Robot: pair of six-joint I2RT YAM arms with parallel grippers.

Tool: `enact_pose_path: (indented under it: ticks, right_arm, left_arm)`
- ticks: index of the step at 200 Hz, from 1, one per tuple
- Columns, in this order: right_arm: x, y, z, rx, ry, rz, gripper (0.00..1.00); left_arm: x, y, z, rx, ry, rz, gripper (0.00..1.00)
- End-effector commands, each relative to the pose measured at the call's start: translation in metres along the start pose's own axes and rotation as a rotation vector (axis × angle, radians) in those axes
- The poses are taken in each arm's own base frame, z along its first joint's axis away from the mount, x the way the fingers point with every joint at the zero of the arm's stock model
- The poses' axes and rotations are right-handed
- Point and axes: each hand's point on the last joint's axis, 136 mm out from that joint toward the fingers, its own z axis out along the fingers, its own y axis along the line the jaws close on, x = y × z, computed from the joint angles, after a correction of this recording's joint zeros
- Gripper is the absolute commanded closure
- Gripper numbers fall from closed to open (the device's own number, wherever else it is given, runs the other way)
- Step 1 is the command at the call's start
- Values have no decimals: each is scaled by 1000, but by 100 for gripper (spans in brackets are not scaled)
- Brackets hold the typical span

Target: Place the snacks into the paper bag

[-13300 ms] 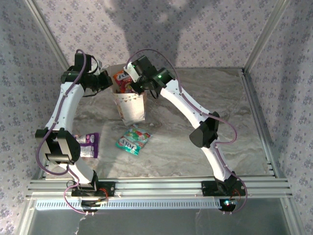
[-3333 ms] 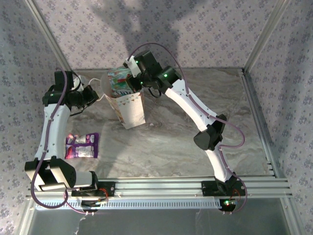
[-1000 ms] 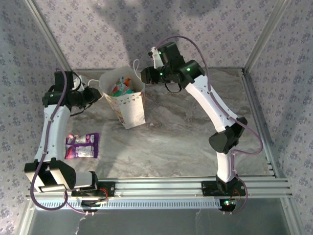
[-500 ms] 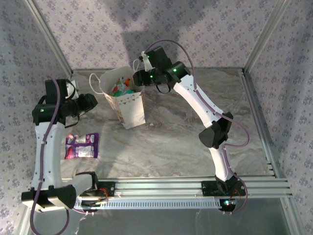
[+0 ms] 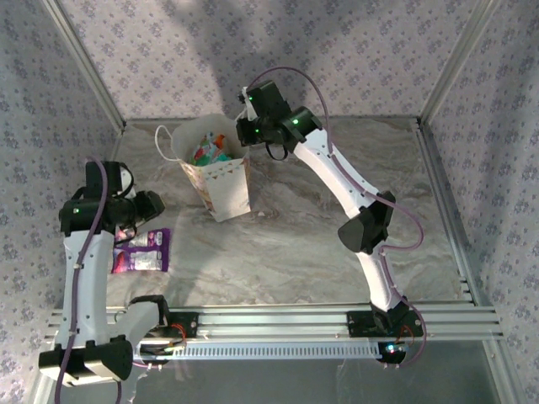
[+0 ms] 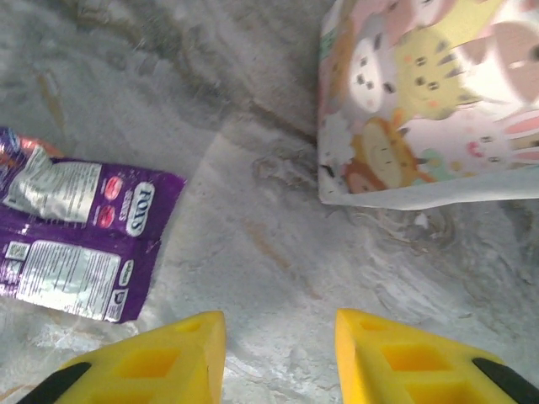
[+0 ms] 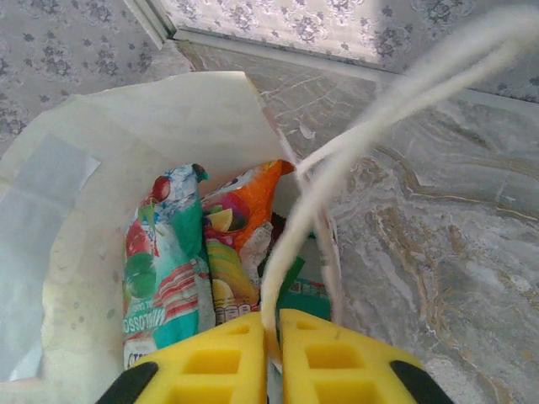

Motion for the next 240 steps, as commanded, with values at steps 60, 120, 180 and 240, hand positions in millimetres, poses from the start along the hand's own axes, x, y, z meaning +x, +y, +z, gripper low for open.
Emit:
enact_pose_path:
  ticks: [60,120,180,240]
  right_arm:
    - [1,-18,-13,53,0,-11,100]
    - [21,-20,-28,15,19,43,100]
    - [33,-16,-51,-36,7,79,100]
    - [37,-26,-63,-12,-4,67,100]
  left_arm:
    - [43,70,39,-305,78,-277,57]
    - [59,102,67,-450,110,-297,41]
    - [60,105,81,-404,12,-393,21]
    - [69,122,81,-416,-63,-555,6]
